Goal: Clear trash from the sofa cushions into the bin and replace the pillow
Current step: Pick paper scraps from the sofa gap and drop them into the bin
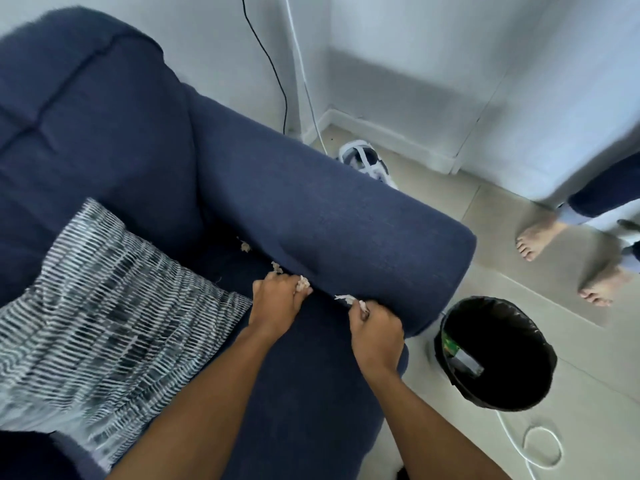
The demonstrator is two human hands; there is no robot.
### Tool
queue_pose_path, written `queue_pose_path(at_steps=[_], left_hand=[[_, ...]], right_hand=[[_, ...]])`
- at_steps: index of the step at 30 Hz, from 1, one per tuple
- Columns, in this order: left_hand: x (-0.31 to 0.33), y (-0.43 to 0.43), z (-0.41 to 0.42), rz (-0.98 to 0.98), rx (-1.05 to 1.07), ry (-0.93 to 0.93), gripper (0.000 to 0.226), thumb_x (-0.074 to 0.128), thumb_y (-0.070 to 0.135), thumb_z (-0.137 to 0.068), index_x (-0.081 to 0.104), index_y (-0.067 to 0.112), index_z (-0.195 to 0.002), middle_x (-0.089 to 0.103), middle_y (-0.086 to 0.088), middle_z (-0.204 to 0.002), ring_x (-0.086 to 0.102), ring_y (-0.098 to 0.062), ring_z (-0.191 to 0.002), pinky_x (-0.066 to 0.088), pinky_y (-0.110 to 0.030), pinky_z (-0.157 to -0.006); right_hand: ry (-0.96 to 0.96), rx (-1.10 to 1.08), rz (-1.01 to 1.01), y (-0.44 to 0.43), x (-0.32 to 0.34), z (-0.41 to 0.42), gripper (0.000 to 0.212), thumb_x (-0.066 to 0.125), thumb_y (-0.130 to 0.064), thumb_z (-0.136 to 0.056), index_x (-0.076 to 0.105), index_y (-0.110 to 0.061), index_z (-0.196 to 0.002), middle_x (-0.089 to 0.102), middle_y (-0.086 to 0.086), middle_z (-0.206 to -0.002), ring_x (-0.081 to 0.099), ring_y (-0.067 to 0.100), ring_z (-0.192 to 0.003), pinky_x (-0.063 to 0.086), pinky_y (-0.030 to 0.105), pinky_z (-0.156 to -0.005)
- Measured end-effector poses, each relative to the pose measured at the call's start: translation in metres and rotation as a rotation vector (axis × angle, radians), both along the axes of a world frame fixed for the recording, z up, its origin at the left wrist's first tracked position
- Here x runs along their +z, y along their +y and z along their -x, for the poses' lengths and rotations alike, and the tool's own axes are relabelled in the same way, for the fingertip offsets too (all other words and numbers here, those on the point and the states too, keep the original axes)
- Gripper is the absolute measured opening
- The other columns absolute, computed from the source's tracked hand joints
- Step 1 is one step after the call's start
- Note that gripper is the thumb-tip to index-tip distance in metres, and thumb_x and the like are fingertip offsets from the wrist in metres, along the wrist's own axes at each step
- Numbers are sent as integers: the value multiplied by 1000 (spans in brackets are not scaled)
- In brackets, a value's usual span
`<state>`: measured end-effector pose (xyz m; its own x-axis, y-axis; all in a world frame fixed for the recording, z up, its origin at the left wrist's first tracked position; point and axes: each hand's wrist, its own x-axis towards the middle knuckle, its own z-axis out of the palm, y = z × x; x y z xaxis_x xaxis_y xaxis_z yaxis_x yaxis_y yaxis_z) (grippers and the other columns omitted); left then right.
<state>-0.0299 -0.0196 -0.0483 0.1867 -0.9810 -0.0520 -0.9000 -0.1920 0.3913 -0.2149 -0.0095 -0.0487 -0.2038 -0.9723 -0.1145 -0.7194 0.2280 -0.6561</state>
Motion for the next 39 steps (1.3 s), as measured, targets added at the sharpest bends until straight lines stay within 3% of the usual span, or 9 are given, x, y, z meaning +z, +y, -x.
queue_pose_path(at_steps=[7,13,22,29,33,39], left_hand=[[96,-16,7,90,-2,13,21,58,42,-96,69,26,-87,67,11,-82,47,-13,-85,22,-31,-76],[177,-31,23,126,-22,-11,27,56,44,-96,66,24,-81,64,10,-76,51,-18,-87,33,-36,-78],[261,-40,50,224,-17,-52,35,58,44,-95,56,21,-69,60,6,-70,51,-19,-80,30,-35,-76],[278,-43,91,235,-48,-23,37,58,43,-96,53,20,-68,59,6,-72,50,-21,-82,29,-36,-77],[266,-44,117,224,-69,-31,39,58,45,-96,56,15,-71,60,3,-74,50,-21,-84,29,-36,-78],[233,-43,159,167,-141,-100,38,55,47,-96,61,13,-80,67,-2,-83,55,-27,-92,34,-40,-78]], right_hand=[[-31,25,89,-26,100,16,36,58,-30,-95,52,-14,-63,55,-2,-66,53,21,-63,34,33,-56],[-15,117,196,-55,177,39,37,57,-30,-96,50,-15,-63,56,0,-68,52,22,-65,35,33,-58],[54,176,261,-67,261,79,39,55,-31,-95,43,-16,-62,51,2,-63,47,25,-61,31,30,-56],[82,174,245,-69,285,122,35,54,-34,-96,50,-17,-65,53,3,-64,51,28,-64,34,31,-57],[111,148,236,-69,275,151,38,54,-35,-95,57,-13,-65,56,5,-65,55,30,-65,36,31,-57],[144,119,215,-62,238,198,35,54,-34,-94,68,-5,-79,67,16,-80,59,35,-74,34,31,-61]])
